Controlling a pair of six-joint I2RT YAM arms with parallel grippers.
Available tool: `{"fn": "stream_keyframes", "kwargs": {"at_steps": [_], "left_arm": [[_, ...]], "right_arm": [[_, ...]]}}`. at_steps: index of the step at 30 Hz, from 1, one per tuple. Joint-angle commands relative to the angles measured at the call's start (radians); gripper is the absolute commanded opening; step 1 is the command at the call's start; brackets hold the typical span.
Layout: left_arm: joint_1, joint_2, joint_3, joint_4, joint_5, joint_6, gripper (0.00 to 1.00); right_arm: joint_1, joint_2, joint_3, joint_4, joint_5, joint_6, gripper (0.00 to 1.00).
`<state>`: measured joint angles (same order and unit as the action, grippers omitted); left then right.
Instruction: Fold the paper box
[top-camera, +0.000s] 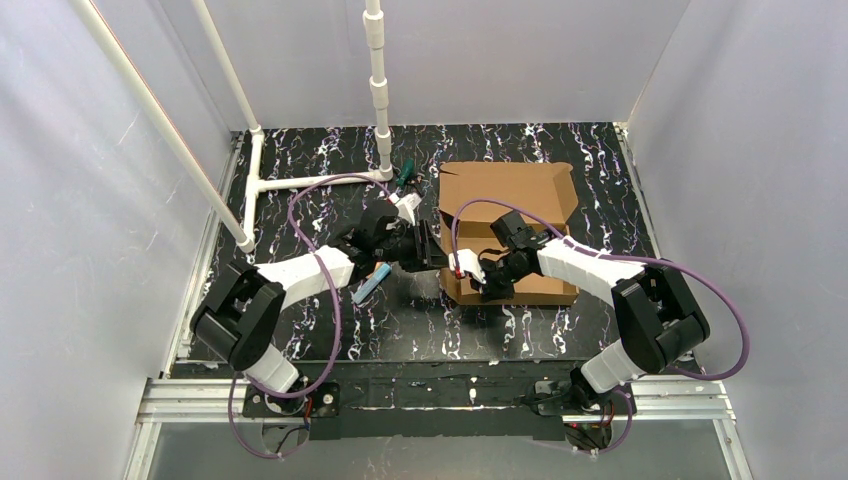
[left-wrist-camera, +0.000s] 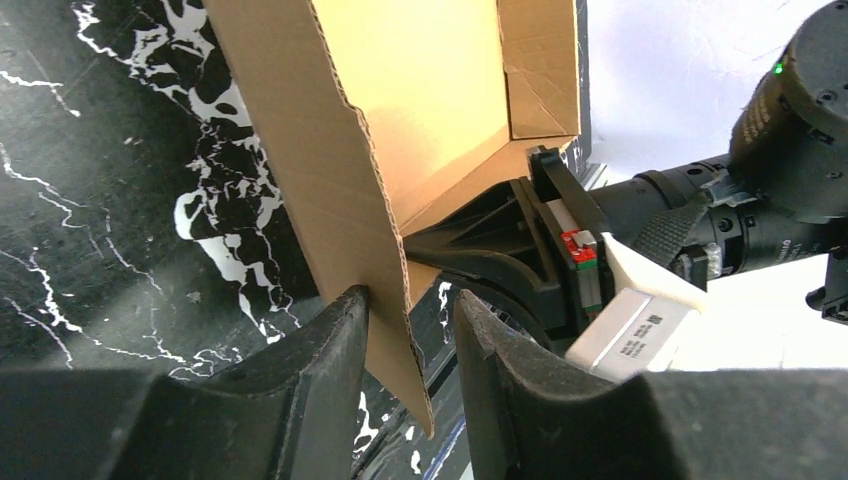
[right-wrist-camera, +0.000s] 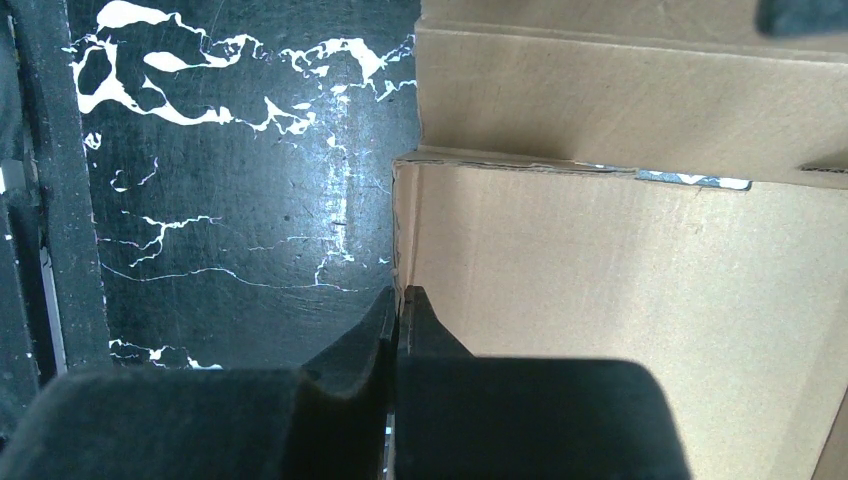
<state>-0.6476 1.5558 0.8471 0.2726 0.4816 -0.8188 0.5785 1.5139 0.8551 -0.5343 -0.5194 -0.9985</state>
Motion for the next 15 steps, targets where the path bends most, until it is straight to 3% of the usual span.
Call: {"fn": "stream_keyframes", "kwargs": {"at_steps": [1, 15], "left_arm": [[0.030, -0.015, -0.028, 0.039, 0.059, 0.016, 0.34], [0.240, -0.255, -0.204, 0.063, 0.143, 0.038, 0.39]], "right_arm": [[0.010, 0.043, -0.005, 0.017, 0.033, -0.014, 0.01], [0.010, 0.047, -0.002, 0.015, 0.034, -0.015, 0.01]]}}
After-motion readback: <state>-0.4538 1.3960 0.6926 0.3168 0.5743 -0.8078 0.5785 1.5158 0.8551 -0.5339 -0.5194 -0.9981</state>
